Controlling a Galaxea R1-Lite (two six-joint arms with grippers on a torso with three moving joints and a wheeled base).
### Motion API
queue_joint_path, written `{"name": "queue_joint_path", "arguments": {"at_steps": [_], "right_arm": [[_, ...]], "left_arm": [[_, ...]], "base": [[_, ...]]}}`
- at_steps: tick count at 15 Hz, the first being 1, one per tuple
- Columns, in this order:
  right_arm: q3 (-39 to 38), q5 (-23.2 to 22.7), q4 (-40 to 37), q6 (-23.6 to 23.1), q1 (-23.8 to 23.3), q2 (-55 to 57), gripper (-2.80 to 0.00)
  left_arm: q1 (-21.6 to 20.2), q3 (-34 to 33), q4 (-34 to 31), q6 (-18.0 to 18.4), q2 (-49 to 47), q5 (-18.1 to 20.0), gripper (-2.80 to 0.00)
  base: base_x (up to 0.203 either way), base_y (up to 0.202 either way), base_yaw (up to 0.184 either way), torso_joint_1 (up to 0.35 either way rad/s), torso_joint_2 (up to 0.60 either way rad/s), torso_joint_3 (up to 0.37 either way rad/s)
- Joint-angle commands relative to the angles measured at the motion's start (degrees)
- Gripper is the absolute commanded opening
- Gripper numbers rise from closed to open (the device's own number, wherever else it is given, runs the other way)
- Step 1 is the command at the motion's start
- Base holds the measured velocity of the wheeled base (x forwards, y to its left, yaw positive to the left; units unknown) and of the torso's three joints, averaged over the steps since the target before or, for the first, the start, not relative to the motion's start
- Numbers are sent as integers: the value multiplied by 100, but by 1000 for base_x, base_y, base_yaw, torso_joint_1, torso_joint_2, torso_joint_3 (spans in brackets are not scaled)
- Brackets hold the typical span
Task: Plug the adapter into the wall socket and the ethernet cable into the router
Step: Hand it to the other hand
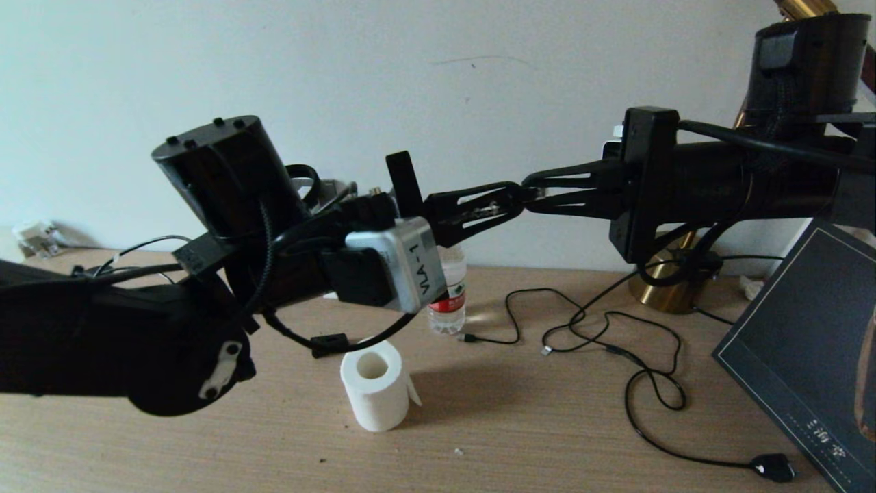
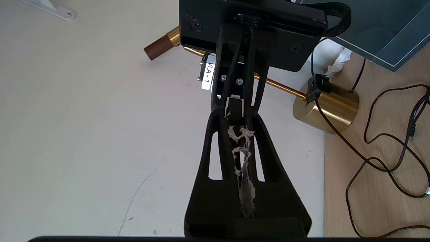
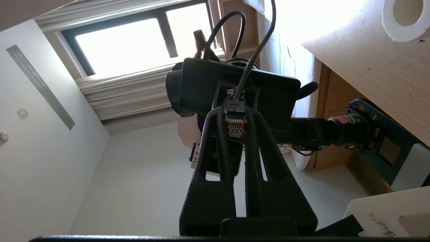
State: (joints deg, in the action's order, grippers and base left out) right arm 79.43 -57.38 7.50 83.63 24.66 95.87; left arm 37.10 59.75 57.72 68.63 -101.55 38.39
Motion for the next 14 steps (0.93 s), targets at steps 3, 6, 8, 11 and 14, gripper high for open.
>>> {"name": "queue_joint_path", "arguments": {"at_steps": [3,6,8,11,14], "right_arm": [[-24,-19,6,-31,4,2,-280],[-24,-19,15,-40,-5,2,0],[-50,15,15,-31,-5,-41,0],[-280,419,15,-84,-118,-314,0],[-891,1379,3,-1501,-213,-757,0]], "left_arm": [[-1,-122,99,-34,65,11,-280],[2,-313,99,-44,153,6,-280],[-1,-501,85,-362,321,-25,-280],[-1,-1124,72,-1627,887,-335,-280],[-1,-1410,-29,-3618,1345,-612,-280]], "base": [[0,0,0,0,0,0],[0,0,0,0,0,0],[0,0,0,0,0,0],[0,0,0,0,0,0],[0,0,0,0,0,0]]}}
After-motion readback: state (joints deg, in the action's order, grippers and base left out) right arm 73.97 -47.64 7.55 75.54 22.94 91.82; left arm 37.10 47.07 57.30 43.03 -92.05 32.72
